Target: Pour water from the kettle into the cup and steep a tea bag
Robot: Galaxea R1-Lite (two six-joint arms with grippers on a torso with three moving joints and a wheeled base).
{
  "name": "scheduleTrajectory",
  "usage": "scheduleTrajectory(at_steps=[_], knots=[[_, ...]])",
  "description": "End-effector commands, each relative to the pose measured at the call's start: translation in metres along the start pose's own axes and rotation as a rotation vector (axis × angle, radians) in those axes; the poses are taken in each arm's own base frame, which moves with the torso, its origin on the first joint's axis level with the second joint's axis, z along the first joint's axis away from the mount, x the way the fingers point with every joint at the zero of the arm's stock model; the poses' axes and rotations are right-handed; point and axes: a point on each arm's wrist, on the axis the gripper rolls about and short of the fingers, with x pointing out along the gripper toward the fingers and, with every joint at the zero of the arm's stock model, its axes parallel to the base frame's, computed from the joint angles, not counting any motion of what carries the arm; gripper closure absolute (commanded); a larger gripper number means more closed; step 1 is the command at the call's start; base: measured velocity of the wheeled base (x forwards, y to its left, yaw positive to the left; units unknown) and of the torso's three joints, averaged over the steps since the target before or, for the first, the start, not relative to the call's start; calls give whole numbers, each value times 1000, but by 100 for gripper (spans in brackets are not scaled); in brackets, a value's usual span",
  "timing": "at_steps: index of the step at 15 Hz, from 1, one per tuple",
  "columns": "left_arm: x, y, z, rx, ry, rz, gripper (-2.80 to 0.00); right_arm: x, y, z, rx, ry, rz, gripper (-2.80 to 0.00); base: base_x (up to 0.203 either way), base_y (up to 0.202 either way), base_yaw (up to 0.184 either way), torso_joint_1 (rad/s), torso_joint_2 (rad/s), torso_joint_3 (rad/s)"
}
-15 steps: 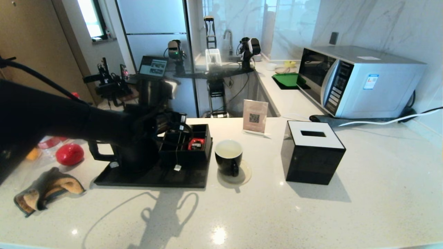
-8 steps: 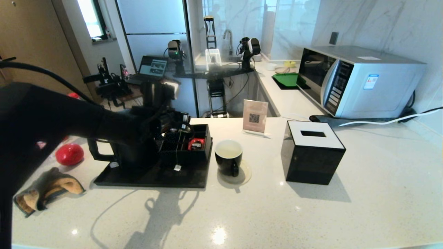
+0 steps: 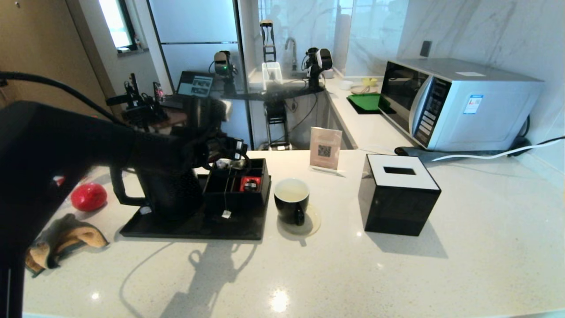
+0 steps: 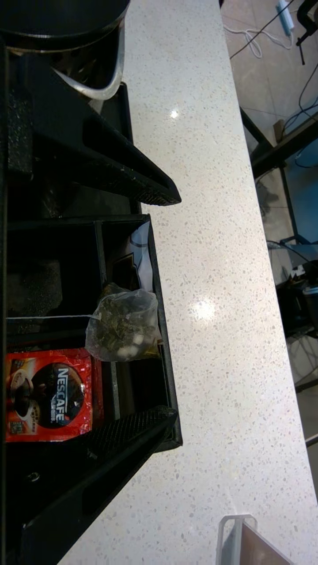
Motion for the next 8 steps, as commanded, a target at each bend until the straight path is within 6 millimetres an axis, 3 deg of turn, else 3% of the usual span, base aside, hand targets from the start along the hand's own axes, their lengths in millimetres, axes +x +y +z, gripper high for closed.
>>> scheduleTrajectory(at_steps=[1,5,8], knots=[[-4,2,12,11,45,3,-280,0,0,0,0,0,1,0,0,0,0,0,0,0],[-4,7,13,34,148,3,-280,0,0,0,0,0,1,0,0,0,0,0,0,0],[5,6,9,35,176,-36,-280,0,0,0,0,0,1,0,0,0,0,0,0,0]])
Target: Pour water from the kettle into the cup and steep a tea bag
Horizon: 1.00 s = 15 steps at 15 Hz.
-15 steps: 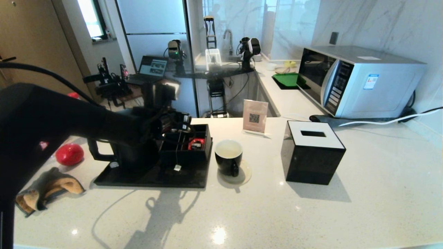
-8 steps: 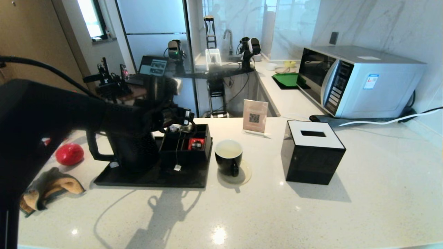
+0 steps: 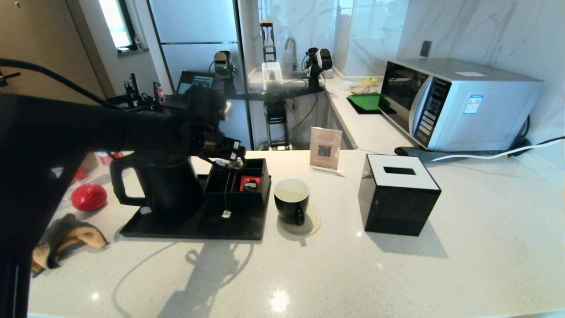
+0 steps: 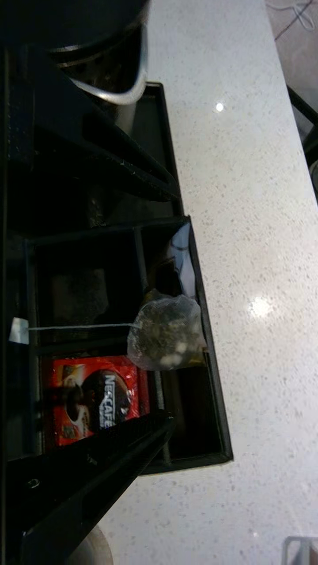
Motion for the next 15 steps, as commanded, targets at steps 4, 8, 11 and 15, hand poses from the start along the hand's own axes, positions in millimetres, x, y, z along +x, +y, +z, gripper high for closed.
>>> scheduleTrajectory(at_steps=[4,8,11,15], knots=[[19,-3,-4,1,16,-35,-280,0,0,0,0,0,1,0,0,0,0,0,0,0],[34,-6,-5,-1,11,-61,-280,0,0,0,0,0,1,0,0,0,0,0,0,0],[44,-6,-7,-4,12,-72,-280,0,0,0,0,0,1,0,0,0,0,0,0,0],[54,-6,-12,-7,0,-68,-280,0,0,0,0,0,1,0,0,0,0,0,0,0]])
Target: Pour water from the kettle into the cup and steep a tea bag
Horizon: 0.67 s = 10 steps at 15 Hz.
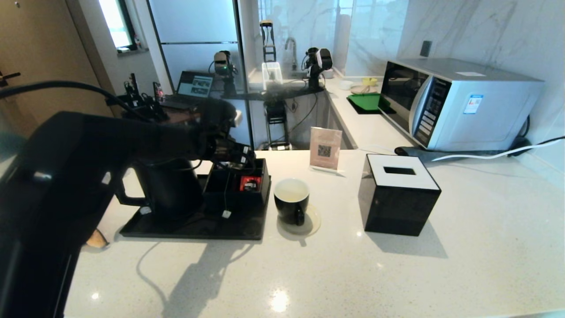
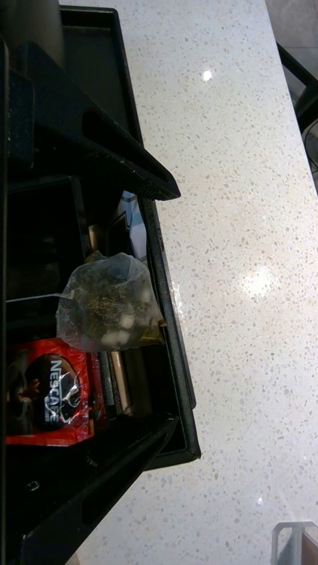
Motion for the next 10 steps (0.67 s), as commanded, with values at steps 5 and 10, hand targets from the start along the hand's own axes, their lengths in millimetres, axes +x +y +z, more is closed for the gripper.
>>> scheduleTrajectory(at_steps=[5,10], knots=[[12,2,-3,-4,-9,9,-280,0,0,0,-1,0,1,0,0,0,0,0,0,0],[12,2,-1,-3,-14,9,-280,0,0,0,-1,0,1,0,0,0,0,0,0,0]])
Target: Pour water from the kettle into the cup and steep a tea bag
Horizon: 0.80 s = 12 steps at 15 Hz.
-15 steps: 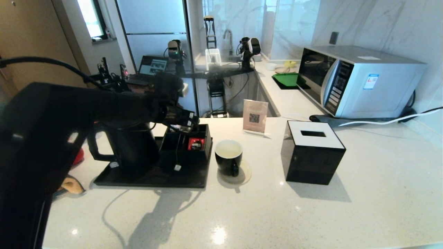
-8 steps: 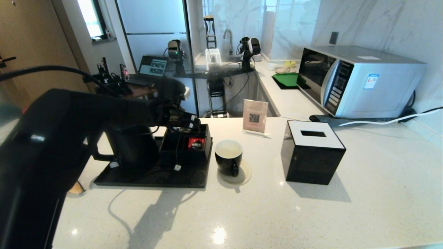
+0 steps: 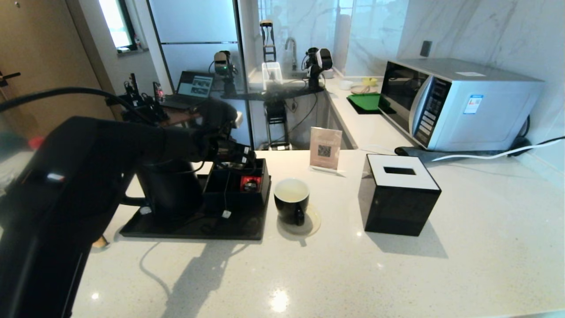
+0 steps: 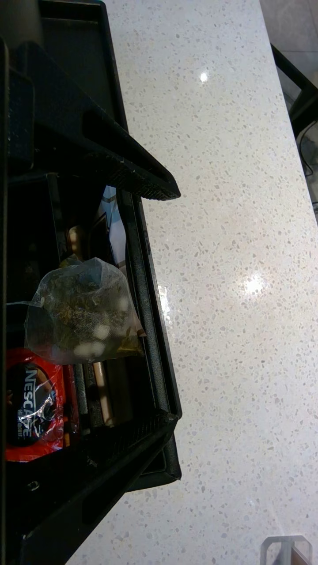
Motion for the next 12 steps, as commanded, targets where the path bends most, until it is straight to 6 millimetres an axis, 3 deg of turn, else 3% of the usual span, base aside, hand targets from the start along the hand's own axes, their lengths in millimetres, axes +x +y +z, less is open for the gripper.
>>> scheduleTrajectory(at_steps=[1,5,6,12], knots=[[0,0,0,0,1,2,-280,0,0,0,0,0,1,0,0,0,0,0,0,0],[0,0,0,2,1,2,-280,0,0,0,0,0,1,0,0,0,0,0,0,0],[0,0,0,2,1,0,0,0,0,0,0,0,1,0,0,0,0,0,0,0],[0,1,-1,1,2,2,0,0,0,0,0,0,1,0,0,0,0,0,0,0]])
